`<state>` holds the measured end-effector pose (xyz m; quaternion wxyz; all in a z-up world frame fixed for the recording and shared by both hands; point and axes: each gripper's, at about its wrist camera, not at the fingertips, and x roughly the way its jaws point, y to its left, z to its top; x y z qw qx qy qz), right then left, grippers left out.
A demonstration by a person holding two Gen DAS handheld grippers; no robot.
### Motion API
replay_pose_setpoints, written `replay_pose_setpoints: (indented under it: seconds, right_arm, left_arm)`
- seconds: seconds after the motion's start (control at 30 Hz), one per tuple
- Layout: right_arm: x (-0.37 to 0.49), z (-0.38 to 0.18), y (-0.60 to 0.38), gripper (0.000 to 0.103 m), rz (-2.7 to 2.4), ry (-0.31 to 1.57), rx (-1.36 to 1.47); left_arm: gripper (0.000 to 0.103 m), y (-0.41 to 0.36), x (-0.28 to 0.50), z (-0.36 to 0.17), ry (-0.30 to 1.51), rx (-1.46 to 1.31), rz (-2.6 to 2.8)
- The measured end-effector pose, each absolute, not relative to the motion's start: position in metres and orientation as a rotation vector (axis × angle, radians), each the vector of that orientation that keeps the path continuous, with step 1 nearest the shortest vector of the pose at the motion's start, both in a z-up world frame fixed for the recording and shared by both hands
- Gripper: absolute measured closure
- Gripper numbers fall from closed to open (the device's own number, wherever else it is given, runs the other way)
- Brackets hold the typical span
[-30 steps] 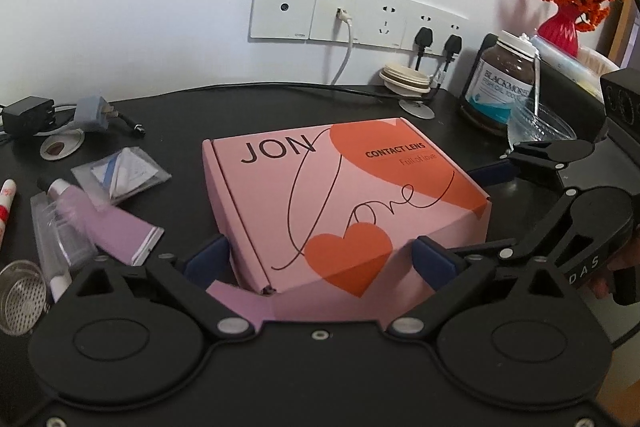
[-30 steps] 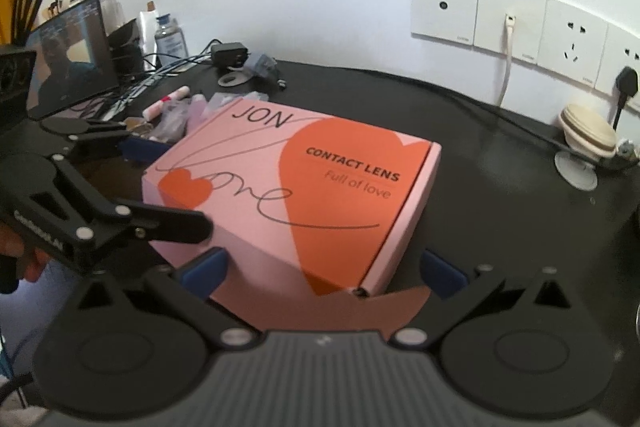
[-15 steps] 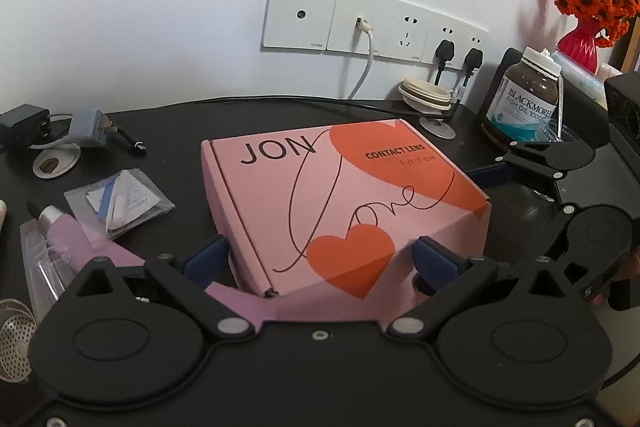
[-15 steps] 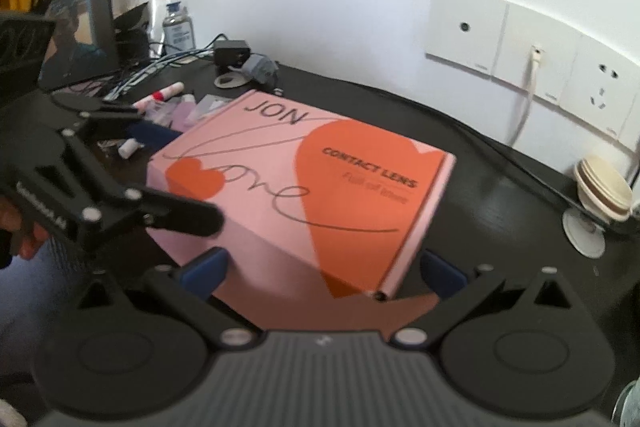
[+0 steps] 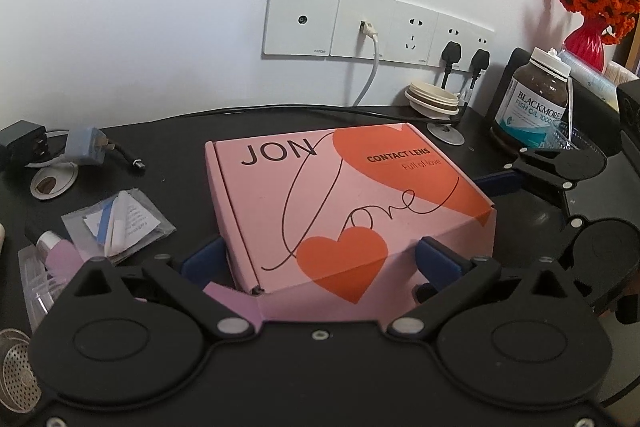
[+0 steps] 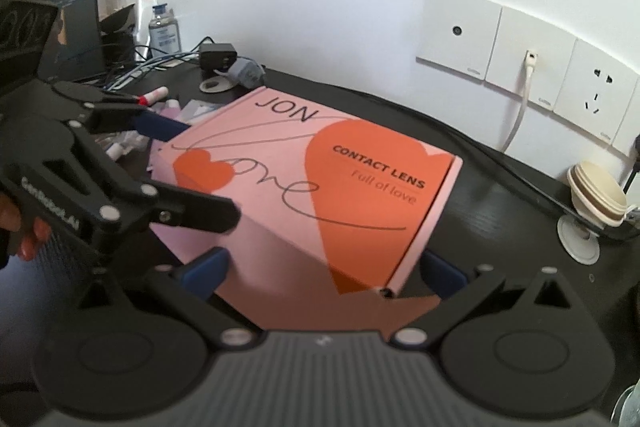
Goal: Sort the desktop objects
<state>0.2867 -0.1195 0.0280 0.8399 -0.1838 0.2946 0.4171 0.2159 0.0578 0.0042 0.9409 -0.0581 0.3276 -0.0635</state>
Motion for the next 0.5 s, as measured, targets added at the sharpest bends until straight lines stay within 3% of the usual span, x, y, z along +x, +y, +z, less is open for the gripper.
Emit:
replay_pose_setpoints:
  seconds: [0.5]
  right_arm:
    - [0.2850, 0.0278, -0.1180, 0.001, 0.869, 0.614, -0.389]
  left_arm:
    - [0.000, 0.0577, 0.2181, 0.0043, 0.668, -0.113, -0.122]
